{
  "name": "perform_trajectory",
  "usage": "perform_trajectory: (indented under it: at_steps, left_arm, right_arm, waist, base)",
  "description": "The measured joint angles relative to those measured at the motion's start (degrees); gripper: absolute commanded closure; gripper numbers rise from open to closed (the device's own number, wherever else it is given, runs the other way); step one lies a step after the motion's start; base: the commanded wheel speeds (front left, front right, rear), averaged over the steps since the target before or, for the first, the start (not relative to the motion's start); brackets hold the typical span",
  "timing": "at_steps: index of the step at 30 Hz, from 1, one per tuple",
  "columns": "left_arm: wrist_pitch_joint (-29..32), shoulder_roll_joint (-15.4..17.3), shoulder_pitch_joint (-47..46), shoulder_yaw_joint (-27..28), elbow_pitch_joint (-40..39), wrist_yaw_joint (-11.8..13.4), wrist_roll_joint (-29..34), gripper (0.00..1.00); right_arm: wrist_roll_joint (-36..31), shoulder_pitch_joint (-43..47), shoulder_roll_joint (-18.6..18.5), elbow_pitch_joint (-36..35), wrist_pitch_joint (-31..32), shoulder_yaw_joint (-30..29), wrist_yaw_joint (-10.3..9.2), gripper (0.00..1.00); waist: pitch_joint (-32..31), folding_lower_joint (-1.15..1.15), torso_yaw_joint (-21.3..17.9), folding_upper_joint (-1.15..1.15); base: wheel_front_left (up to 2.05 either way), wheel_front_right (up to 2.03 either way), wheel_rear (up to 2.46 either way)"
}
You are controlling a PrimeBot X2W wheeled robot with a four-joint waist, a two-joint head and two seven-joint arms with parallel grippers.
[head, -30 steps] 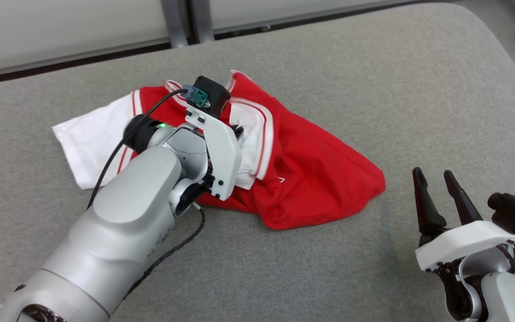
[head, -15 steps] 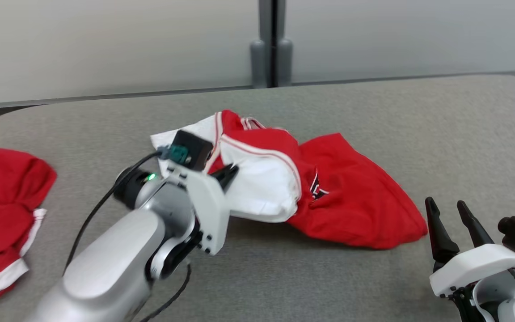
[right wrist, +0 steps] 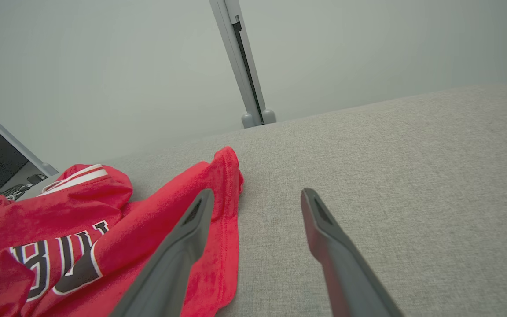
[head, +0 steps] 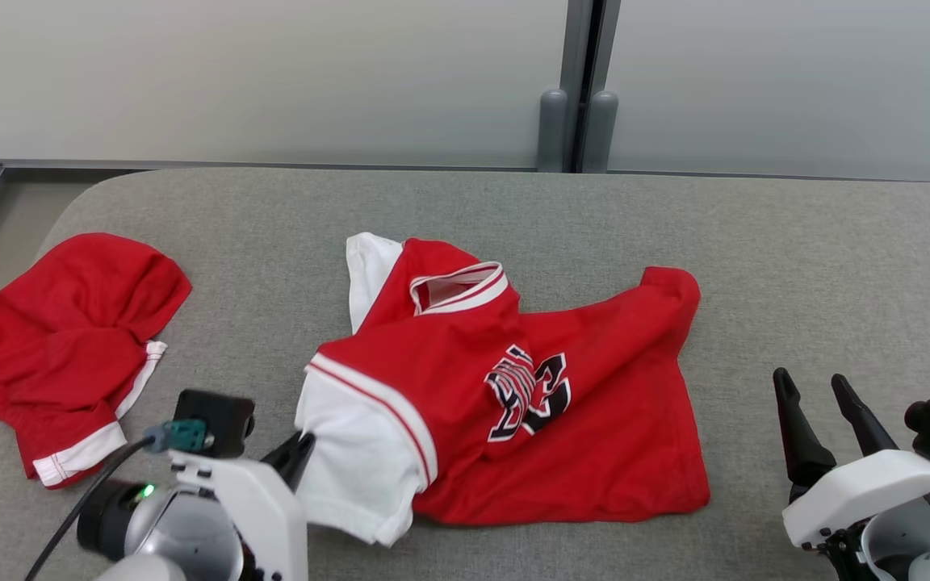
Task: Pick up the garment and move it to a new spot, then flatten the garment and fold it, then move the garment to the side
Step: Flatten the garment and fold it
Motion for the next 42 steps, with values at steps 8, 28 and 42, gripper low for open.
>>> perform_trajectory:
  at_steps: [8, 28, 42]
  left_arm:
    - [-3.48, -0.76, 7.36, 0.85, 2.68, 1.96, -2.69, 0.00]
    - [-8.59, 2.94, 15.09, 3.63, 1.32, 3.60, -3.66, 0.00]
    - [-29.06, -0.77, 16.09, 11.13, 0.75, 5.36, 0.73, 0.00]
  right_arm:
    - [0.00, 0.03, 0.01, -0.16, 0.51, 0.80, 0.00, 0.00]
    - [0.12, 2.52, -0.18, -1.87, 0.48, -0.71, 0.00, 0.00]
    - [0.74, 7.57, -0.29, -8.46, -10.74, -3.23, 0.00, 0.00]
  waist:
    - [0.32, 0.00, 0.57, 0.00]
    - [-2.10, 0.00, -0.95, 0.00]
    - [-4.07, 0.00, -1.73, 0.00]
  base:
    - [0.00, 0.00, 0.00]
    - [0.00, 0.00, 0.00]
    - [0.00, 0.00, 0.00]
